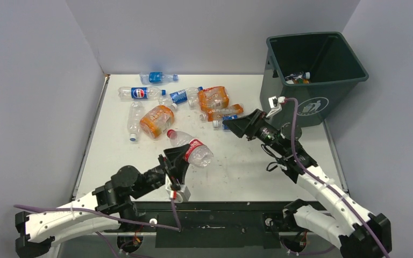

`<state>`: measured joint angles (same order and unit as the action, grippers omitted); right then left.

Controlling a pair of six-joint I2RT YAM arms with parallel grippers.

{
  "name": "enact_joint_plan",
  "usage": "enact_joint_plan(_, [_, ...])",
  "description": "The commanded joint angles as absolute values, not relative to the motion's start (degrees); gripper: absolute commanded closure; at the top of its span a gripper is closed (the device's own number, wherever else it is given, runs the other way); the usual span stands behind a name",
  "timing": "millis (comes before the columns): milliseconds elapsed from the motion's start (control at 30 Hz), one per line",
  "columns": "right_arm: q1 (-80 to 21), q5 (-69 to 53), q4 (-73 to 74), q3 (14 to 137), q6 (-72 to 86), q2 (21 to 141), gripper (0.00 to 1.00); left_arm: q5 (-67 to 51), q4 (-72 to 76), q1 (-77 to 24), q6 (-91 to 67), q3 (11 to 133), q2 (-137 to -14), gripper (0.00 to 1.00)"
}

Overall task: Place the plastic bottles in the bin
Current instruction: Place the plastic bottle in the trash bin.

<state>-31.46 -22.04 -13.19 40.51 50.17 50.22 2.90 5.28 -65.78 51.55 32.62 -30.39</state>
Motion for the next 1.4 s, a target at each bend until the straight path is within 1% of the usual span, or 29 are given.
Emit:
enact_joint_plan(0, [-26.9,-42.4,-35.8,35.3,71.3,56.9,0.1,18.2,5.3,-71.3,81.6,29.2,-30.1,1.0])
enact_joint_plan(67, [-27.8,-44.6,-40.0,35.3,73.1,60.4,0.1,19.2,2.7,-73.2,85.2,28.7,-31.0,1.0])
enact_joint_plan(133, [-29.3,-45.3,-40.4,36.3,72.2,62.9,0.1,19.6,1.2,-74.9,87.7,28.1,-32.3,1.0])
enact_joint_plan(267, [-33.6,-44.7,-32.7,41.1,65.4,67.1,0.1,22.4,1.1,-80.3,91.4,27.8,-37.0,1.0])
enact_joint_plan(367, [-34.7,-44.7,-29.1,43.3,62.1,69.6,0.1,24.2,1.5,-84.1,92.6,28.3,-39.7,1.0])
enact_joint_plan(533, [-35.3,-46.8,-27.9,45.4,59.5,73.1,0.1,25.8,1.3,-88.7,92.9,29.3,-42.3,1.0])
enact_joint_plan(700, [-37.0,-47.2,-26.4,46.8,56.7,75.4,0.09,26.8,1.5,-90.3,92.7,29.5,-43.3,1.0])
enact_joint_plan(833, [-38.8,-49.6,-29.6,46.3,57.7,77.2,0.05,27.2,1.9,-91.0,92.2,29.0,-43.2,1.0])
enact_joint_plan(1000, [-41.4,-54.5,-39.2,45.7,62.4,79.7,0.02,27.5,1.9,-91.3,92.0,28.8,-43.4,1.0])
enact_joint_plan(1033, [-42.1,-55.0,-39.7,45.9,62.5,80.1,0.0,27.5,1.9,-91.3,92.0,28.8,-43.4,1.0])
enact_joint_plan(1100, [-43.4,-55.3,-39.1,46.5,61.6,80.8,0.08,27.6,2.1,-91.3,91.9,28.6,-43.3,1.0])
enact_joint_plan(1133, [-43.7,-55.2,-38.5,46.8,61.1,81.0,0.14,27.6,2.3,-91.3,91.9,28.4,-43.3,1.0])
enact_joint_plan(1267, [-43.9,-54.8,-37.5,47.1,60.6,81.6,0.44,28.0,2.5,-91.3,91.6,28.1,-43.2,1.0])
enact_joint_plan(1333, [-43.9,-54.4,-37.3,47.2,60.3,81.5,0.53,28.1,3.0,-91.3,91.1,28.0,-43.0,1.0])
enact_joint_plan(1367, [-43.7,-54.1,-37.3,47.1,60.2,81.2,0.56,28.2,3.3,-91.3,90.5,27.9,-42.9,1.0])
